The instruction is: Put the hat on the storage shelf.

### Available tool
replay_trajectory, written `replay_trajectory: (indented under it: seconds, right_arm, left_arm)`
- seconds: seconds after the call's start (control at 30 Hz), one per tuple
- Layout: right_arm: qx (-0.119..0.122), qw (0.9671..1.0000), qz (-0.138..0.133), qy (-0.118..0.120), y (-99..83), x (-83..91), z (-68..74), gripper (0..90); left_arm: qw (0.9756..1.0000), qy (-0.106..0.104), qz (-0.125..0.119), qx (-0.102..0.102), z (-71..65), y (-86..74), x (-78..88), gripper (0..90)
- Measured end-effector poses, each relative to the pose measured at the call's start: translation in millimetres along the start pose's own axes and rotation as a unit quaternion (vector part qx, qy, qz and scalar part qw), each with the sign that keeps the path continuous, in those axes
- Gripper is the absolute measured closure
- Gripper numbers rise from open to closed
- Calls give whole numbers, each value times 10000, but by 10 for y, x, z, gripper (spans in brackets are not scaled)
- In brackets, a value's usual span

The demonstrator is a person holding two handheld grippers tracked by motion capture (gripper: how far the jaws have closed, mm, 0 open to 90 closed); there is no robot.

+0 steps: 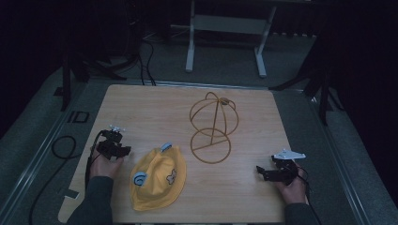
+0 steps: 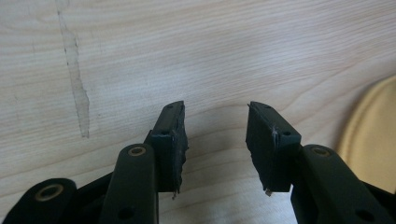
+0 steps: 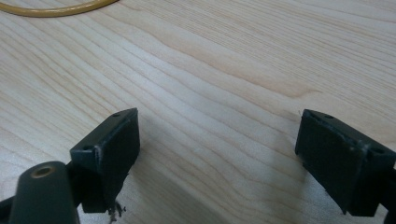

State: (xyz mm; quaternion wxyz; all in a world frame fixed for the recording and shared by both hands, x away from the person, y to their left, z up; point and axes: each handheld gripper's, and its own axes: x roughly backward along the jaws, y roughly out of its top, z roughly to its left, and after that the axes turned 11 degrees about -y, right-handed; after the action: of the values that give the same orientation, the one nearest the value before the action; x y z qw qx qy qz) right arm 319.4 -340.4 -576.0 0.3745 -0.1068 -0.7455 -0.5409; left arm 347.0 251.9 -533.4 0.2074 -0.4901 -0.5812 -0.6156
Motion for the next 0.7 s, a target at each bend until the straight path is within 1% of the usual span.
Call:
replay_trajectory:
  seconds: [0.07,0.1,0.13,0.17,0.2,0.23,0.3,0.33,0.37,0.4,0.43,0.5,0.53,0.6,0.63,0.67,0.7]
  right_arm:
    - [-2,10000,-2,-1,0,0,0,138]
    - [-2,10000,-2,-1,0,0,0,138]
    - [1,10000,-1,-1,0,0,0,138]
    - [-5,10000,3,-1,0,0,1,138]
    - [-5,10000,-1,-1,0,0,1,138]
    - [-5,10000,-1,-1,0,0,1,138]
    - [-5,10000,-2,-1,0,0,1,138]
    - [-5,10000,-1,-1,0,0,1,138]
    - [1,10000,-2,-1,0,0,0,138]
    - [1,10000,-2,-1,0,0,0,138]
    - [1,10000,-1,0,0,0,0,138]
    - [0,10000,-1,-1,0,0,0,138]
    - [-4,10000,3,-1,0,0,1,138]
    - [-4,10000,-2,-1,0,0,1,138]
    - [2,10000,-1,-1,0,0,0,138]
    - [2,10000,-1,-1,0,0,0,138]
    - [1,10000,-2,-1,0,0,0,138]
  left_arm:
    - [9999,-111,-75,-52,-11,6,40,570]
    - [9999,-111,-75,-52,-11,6,40,570]
    - [9992,-352,-125,-169,-25,10,85,572]
    - [9986,-470,-145,-209,-31,14,102,574]
    - [9981,-543,-167,-246,-42,17,116,575]
    - [9981,-543,-167,-246,-42,17,116,575]
    - [9974,-611,-200,-314,-58,23,147,575]
    - [9967,-677,-249,-378,-67,29,177,573]
    - [9962,-725,-257,-397,-71,33,185,561]
    - [9962,-725,-257,-397,-71,33,185,553]
    - [9954,-817,-236,-447,-78,42,202,553]
    - [9952,-830,-258,-451,-84,44,210,554]
    - [9944,-907,-296,-460,-92,49,243,555]
    - [9936,-954,-368,-473,-106,55,286,560]
    - [9936,-954,-368,-473,-106,55,286,566]
    - [9932,-988,-376,-480,-116,60,311,566]
    - [9924,-1082,-334,-488,-147,74,368,595]
